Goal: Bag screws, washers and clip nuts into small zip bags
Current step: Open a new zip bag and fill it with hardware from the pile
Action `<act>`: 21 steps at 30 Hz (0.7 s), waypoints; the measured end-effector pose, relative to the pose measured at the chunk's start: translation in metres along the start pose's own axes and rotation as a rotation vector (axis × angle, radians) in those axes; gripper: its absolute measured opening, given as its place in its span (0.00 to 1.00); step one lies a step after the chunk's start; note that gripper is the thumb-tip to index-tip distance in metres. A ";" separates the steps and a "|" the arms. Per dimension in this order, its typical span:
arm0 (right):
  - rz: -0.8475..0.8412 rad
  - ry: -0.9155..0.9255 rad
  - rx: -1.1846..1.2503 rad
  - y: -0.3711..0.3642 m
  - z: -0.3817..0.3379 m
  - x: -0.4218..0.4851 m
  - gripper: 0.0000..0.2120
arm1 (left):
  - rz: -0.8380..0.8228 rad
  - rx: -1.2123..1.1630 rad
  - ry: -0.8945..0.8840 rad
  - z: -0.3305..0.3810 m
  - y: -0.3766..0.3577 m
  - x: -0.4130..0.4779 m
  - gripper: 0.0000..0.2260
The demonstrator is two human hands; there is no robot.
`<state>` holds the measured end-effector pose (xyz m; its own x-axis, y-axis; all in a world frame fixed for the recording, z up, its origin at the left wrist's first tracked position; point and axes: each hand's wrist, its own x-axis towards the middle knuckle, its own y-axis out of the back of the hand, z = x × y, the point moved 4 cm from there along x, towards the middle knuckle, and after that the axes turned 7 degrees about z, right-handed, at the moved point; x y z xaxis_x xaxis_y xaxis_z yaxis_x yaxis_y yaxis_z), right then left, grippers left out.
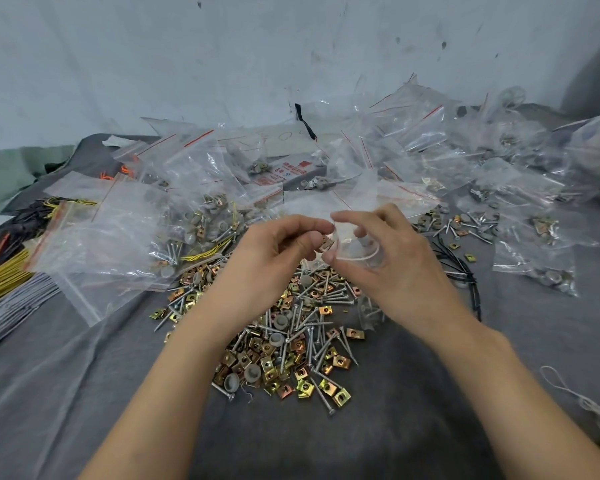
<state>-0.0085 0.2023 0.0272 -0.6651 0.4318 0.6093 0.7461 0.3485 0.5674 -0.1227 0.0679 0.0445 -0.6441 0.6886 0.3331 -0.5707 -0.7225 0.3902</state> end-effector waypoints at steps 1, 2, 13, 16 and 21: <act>-0.015 -0.009 0.023 -0.001 0.000 0.000 0.25 | 0.000 0.000 0.003 0.000 0.000 0.000 0.08; -0.031 -0.012 0.048 -0.001 0.000 0.000 0.24 | -0.001 -0.002 0.008 0.001 -0.001 0.000 0.08; -0.107 -0.024 0.090 -0.007 0.003 -0.005 0.13 | -0.042 0.001 0.055 0.006 -0.009 -0.004 0.04; -0.077 -0.039 0.040 -0.006 0.004 -0.005 0.09 | -0.025 0.047 0.047 0.008 -0.013 -0.005 0.05; -0.049 -0.019 -0.042 -0.006 0.003 -0.006 0.07 | 0.076 0.186 0.008 0.009 -0.017 -0.006 0.04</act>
<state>-0.0089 0.2000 0.0185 -0.6999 0.4308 0.5697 0.7102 0.3349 0.6193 -0.1046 0.0765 0.0440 -0.6862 0.6316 0.3609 -0.4172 -0.7481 0.5160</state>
